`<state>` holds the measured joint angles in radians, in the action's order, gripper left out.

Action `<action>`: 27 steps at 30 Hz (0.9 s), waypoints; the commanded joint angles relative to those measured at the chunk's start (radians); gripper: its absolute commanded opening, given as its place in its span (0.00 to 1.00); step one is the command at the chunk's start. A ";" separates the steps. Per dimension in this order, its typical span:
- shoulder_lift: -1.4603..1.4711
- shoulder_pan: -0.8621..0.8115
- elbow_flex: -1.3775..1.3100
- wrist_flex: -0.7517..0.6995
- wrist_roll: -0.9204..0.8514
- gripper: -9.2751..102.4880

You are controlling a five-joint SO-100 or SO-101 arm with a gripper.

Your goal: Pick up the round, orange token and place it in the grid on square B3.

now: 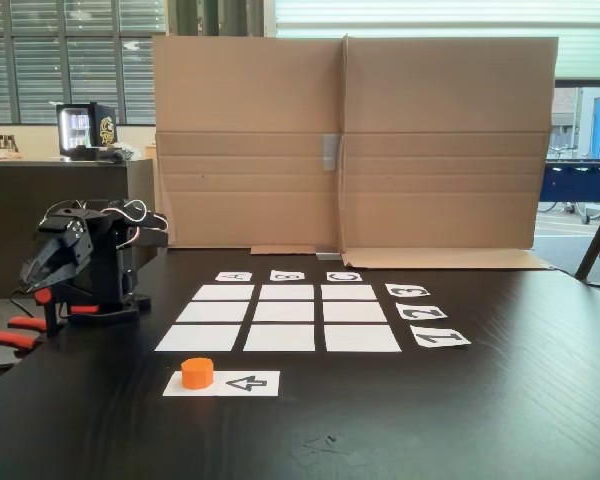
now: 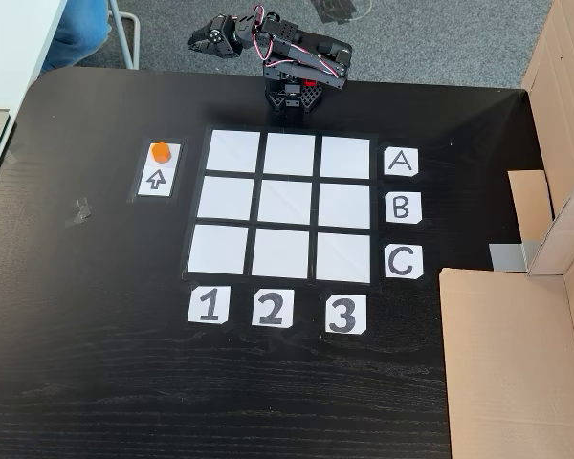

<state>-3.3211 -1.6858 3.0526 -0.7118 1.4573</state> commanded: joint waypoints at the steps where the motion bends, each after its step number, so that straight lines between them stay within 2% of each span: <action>1: -0.009 -0.005 0.003 0.012 0.031 0.08; 27: -0.009 -0.014 0.005 0.015 0.060 0.08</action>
<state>-3.3211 -1.6904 3.0542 -0.7118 1.5110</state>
